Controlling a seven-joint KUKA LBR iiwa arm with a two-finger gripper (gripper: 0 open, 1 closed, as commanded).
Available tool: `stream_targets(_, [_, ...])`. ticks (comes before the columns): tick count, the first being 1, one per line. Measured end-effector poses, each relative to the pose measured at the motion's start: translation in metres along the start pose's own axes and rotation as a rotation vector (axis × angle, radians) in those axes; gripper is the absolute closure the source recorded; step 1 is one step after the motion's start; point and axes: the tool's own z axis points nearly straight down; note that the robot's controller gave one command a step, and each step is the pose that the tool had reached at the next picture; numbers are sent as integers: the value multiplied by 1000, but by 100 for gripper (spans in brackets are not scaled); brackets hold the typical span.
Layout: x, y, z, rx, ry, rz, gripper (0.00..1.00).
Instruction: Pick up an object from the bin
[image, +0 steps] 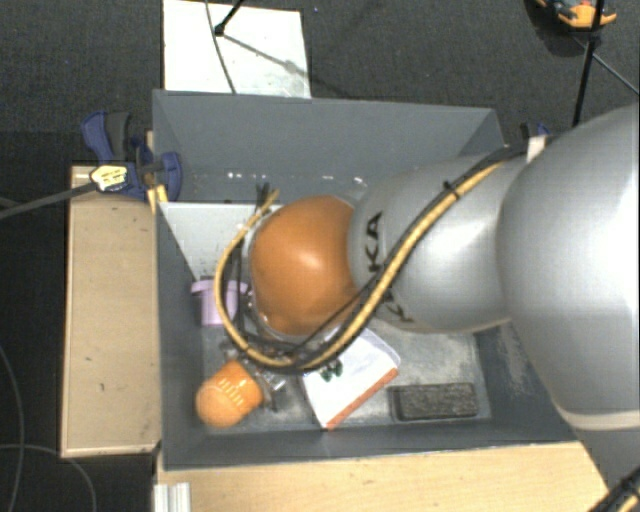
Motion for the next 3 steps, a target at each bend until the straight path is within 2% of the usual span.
stream_targets(1, [-19, 1, -36, 3, -10, -32, 100])
stream_targets(2, [-16, 2, -48, 1, 1, -34, 100])
stream_targets(3, [-22, -1, -101, 1, -2, -14, 100])
